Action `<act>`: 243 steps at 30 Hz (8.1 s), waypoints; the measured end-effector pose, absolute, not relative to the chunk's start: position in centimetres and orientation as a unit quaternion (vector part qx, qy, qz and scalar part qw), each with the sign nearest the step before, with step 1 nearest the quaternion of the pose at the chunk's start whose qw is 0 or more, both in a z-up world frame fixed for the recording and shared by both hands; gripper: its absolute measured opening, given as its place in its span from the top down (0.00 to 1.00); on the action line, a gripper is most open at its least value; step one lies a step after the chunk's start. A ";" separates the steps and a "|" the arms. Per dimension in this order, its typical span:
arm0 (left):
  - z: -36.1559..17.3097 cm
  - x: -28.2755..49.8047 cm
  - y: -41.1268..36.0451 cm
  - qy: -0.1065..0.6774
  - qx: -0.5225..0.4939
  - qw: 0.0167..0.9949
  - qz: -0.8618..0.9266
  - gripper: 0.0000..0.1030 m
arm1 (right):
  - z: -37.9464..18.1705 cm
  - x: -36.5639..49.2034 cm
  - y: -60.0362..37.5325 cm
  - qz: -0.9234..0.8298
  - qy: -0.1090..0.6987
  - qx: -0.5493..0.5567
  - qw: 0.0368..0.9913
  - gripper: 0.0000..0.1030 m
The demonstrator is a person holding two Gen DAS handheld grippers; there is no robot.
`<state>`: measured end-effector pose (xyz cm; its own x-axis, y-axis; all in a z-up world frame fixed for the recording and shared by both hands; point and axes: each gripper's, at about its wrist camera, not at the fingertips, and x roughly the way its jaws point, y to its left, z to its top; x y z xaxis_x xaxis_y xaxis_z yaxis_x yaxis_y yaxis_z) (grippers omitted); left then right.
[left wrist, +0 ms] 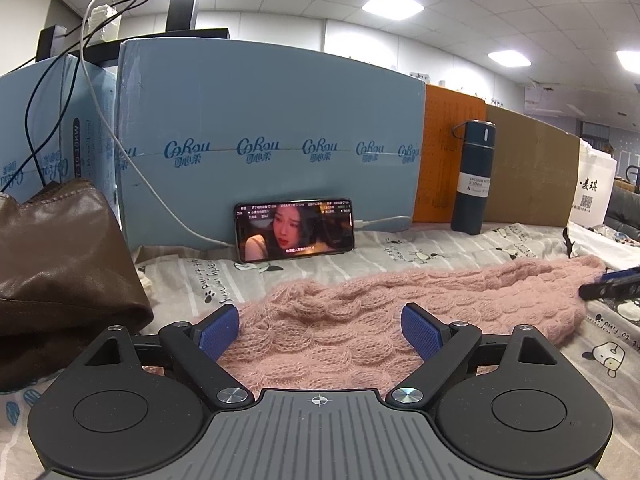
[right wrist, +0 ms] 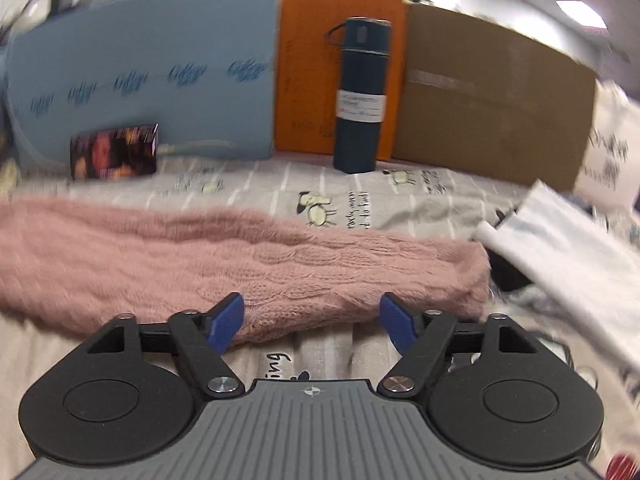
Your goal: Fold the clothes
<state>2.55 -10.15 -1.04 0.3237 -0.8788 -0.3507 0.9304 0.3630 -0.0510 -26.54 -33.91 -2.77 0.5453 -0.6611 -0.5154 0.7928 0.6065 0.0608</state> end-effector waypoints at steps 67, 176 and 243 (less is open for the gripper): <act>-0.6 2.5 -9.2 0.152 0.053 0.808 -0.566 0.11 | -0.7 -32.4 -31.9 -0.499 -0.034 0.280 0.820 0.86; 0.2 4.9 -6.9 0.217 -0.077 0.800 -0.554 0.02 | -0.6 -15.8 -16.5 -0.379 0.124 -0.245 0.884 0.82; -2.2 6.8 -10.4 0.417 -0.167 0.671 -0.590 0.76 | -2.5 -24.8 -31.6 -0.003 -0.039 0.448 0.893 0.12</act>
